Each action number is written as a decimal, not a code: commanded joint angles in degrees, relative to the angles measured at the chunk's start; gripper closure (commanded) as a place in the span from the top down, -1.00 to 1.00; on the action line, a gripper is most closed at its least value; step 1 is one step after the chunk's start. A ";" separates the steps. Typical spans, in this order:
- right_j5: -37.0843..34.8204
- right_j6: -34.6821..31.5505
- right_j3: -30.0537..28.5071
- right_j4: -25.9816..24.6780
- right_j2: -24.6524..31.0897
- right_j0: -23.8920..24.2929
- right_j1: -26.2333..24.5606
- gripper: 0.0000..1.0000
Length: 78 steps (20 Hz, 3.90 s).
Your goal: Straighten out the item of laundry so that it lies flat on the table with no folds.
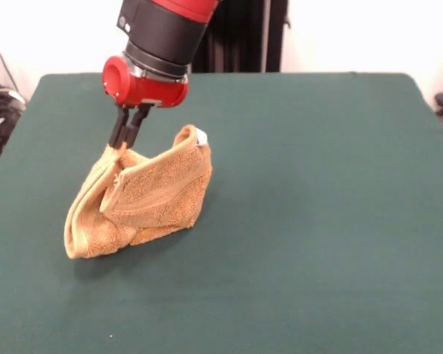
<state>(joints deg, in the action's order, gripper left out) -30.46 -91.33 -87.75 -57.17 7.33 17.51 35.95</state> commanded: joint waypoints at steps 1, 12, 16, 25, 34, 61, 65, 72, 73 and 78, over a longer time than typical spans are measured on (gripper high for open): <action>0.51 14.21 -5.81 -1.37 8.07 -0.45 0.05 -1.00; -2.22 18.51 -3.43 -3.87 7.39 -0.28 0.33 -1.00; -3.44 17.95 -1.69 -6.65 5.60 -2.07 -0.78 -1.00; -7.80 19.23 -0.31 -10.00 3.41 -3.89 0.00 -1.00; -10.96 20.66 -0.46 -15.76 -1.54 -5.60 1.77 -1.00; -1.19 0.08 -4.82 -18.51 -4.79 -6.81 -5.38 -1.00; 7.37 -3.19 -9.12 -15.65 -1.99 -3.09 -3.61 -1.00; 21.26 -18.26 -11.35 -13.95 -6.88 -6.80 -2.55 -1.00; 23.56 -20.52 -10.96 -13.54 -8.80 -8.21 -2.86 -1.00; 41.15 -27.23 -7.38 0.84 -27.27 -20.28 -10.66 -1.00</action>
<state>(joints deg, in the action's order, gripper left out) -5.26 -96.42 -92.61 -68.80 -10.64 6.70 32.89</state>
